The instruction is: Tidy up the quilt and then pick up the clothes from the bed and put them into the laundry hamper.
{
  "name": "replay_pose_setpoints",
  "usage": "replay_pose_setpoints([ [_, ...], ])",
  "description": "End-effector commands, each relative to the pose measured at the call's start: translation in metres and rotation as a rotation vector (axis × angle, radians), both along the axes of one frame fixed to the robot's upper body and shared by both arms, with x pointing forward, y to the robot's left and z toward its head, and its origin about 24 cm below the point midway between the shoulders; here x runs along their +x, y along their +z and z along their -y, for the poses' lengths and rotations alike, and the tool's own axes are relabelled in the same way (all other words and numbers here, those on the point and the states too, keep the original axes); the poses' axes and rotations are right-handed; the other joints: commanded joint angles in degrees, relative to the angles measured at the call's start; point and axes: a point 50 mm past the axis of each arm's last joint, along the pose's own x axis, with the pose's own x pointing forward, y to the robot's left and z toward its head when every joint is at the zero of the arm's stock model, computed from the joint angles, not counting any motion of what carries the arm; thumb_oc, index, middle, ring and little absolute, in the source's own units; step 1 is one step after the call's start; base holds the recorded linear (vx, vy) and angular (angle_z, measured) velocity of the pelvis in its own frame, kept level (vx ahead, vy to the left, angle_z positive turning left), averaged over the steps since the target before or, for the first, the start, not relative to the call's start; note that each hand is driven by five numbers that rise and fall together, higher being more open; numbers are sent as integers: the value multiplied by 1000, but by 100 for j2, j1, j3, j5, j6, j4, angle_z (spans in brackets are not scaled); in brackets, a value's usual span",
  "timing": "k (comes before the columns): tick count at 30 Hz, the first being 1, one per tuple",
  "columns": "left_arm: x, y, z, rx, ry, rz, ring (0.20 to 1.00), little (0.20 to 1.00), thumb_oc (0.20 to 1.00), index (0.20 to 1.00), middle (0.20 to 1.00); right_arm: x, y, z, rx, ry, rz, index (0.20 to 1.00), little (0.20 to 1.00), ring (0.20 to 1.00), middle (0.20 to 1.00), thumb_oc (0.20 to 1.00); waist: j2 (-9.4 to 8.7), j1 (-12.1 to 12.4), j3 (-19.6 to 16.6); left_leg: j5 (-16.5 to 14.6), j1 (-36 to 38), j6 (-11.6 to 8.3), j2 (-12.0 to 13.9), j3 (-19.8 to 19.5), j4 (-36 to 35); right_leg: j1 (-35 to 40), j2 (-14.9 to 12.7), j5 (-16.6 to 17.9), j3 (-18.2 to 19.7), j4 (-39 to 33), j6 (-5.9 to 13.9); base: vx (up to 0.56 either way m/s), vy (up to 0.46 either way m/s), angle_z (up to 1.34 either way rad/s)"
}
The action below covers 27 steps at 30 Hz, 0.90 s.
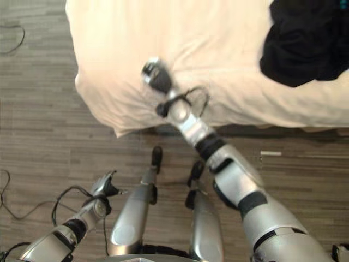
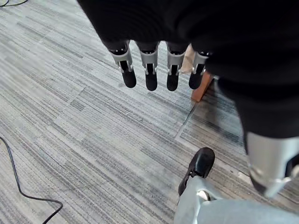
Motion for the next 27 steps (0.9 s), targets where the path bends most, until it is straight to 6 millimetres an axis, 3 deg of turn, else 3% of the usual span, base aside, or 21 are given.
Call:
replay_pose_setpoints([
  [1,-20,-14,-8,75,1,-86,1000,1000,1000,1000,1000,-69,-83,-63,-128,433,-340,200,200,200,200,200,-312,219,-542,-238,253,-211,144,-37,7,162,-319,107,370,-359,609,157,-52,-1],
  [2,-24,-16,-11,83,3,-104,1000,1000,1000,1000,1000,-78,-81,-67,-104,500,-351,200,200,200,200,200,-373,196,-620,-288,377,-202,137,-33,-2,306,-316,117,383,-440,613,190,-54,8],
  [3,-27,-17,-19,96,18,-122,1000,1000,1000,1000,1000,-89,-63,-76,-39,618,-337,200,200,200,200,200,-467,158,-725,-396,573,-193,115,-23,-11,506,-287,113,430,-534,618,129,-31,12],
  [4,-27,-17,-19,96,18,-121,1000,1000,1000,1000,1000,-89,-63,-76,-39,617,-337,200,200,200,200,200,-467,156,-724,-366,559,-188,110,-25,-20,497,-290,143,428,-550,619,104,-10,8],
  [6,-26,-13,-29,103,52,-107,1000,1000,1000,1000,1000,-82,-26,-71,62,630,-221,200,200,200,200,200,-523,61,-800,-409,672,-180,93,22,-40,563,-262,184,499,-644,634,37,23,-3],
  [7,-25,-13,-29,103,52,-106,1000,1000,1000,1000,1000,-82,-25,-70,62,629,-220,200,200,200,200,200,-525,68,-791,-411,675,-179,93,26,-38,564,-262,185,503,-645,635,2,26,-10],
  [9,-18,-7,-33,100,69,-68,1000,1000,1000,1000,1000,-68,7,-60,118,567,-89,200,200,200,200,200,-524,0,-732,-413,633,-172,102,72,-36,457,-268,229,590,-621,660,-43,29,-15],
  [10,-11,-2,-33,90,69,-33,1000,1000,1000,1000,1000,-58,31,-52,148,521,0,200,200,200,200,200,-485,-33,-632,-389,573,-166,110,99,-16,332,-281,251,630,-575,672,-130,15,-40],
  [11,2,7,-29,64,48,34,1000,1000,1000,1000,1000,-47,68,-34,198,425,163,200,200,200,200,200,-392,-23,-441,-336,342,-168,95,135,38,33,-321,256,667,-435,674,-124,13,-39],
  [12,2,7,-29,64,48,34,1000,1000,1000,1000,1000,-47,68,-34,198,425,164,200,200,200,200,200,-394,-20,-445,-336,336,-168,94,136,39,25,-322,254,669,-430,674,-124,-19,-41],
  [14,13,15,-22,22,30,83,1000,1000,1000,1000,1000,-28,92,-10,216,275,265,200,200,200,200,200,-239,-33,-301,-263,-37,-184,46,139,161,-322,-384,225,614,-233,666,-128,-8,-9],
  [17,17,18,-18,-24,28,93,1000,1000,1000,1000,1000,11,107,44,211,-35,308,200,200,200,200,200,-93,-112,-118,-296,-555,-191,2,183,490,-844,-441,158,566,146,641,-151,37,11],
  [18,14,15,-18,-23,36,67,1000,1000,1000,1000,1000,28,102,79,228,-204,272,200,200,200,200,200,-76,-178,-79,-354,-806,-164,-8,192,735,-1114,-453,134,627,357,622,-111,64,21],
  [19,14,15,-18,-23,36,67,1000,1000,1000,1000,1000,28,102,79,228,-204,272,200,200,200,200,200,-79,-173,-88,-359,-820,-164,-8,196,745,-1130,-454,130,631,366,622,-72,85,21],
  [20,11,12,-18,-24,42,54,1000,1000,1000,1000,1000,34,94,101,241,-293,240,200,200,200,200,200,-96,-216,-78,-427,-864,-138,-21,230,863,-1175,-458,121,674,433,614,5,86,9],
  [22,-1,3,-24,-13,80,-5,1000,1000,1000,1000,1000,36,42,153,234,-469,97,200,200,200,200,200,-202,-363,-88,-601,-781,-70,-43,301,995,-1066,-445,89,748,435,600,31,95,-3],
  [23,-2,3,-24,-13,80,-6,1000,1000,1000,1000,1000,35,42,153,234,-470,96,200,200,200,200,200,-203,-355,-91,-604,-777,-70,-43,304,996,-1063,-444,88,751,436,600,77,70,-14],
  [24,-10,-2,-28,-8,102,-37,1000,1000,1000,1000,1000,18,-15,193,214,-583,-40,200,200,200,200,200,-264,-499,-139,-698,-652,-31,-44,328,1011,-939,-440,71,780,386,606,45,44,-14],
  [25,-10,-2,-28,-8,102,-36,1000,1000,1000,1000,1000,18,-15,193,214,-583,-40,200,200,200,200,200,-264,-501,-147,-667,-669,-28,-47,325,998,-950,-441,104,776,361,606,156,83,-14],
  [26,-20,-6,-38,9,134,-71,1000,1000,1000,1000,1000,-17,-75,243,164,-746,-189,200,200,200,200,200,-357,-704,-290,-787,-436,5,-35,382,955,-708,-452,84,804,261,630,102,41,-8],
  [27,-20,-6,-38,9,133,-71,1000,1000,1000,1000,1000,-17,-75,243,164,-746,-189,200,200,200,200,200,-357,-702,-294,-783,-438,5,-35,382,952,-709,-451,88,804,256,630,229,88,-4],
])
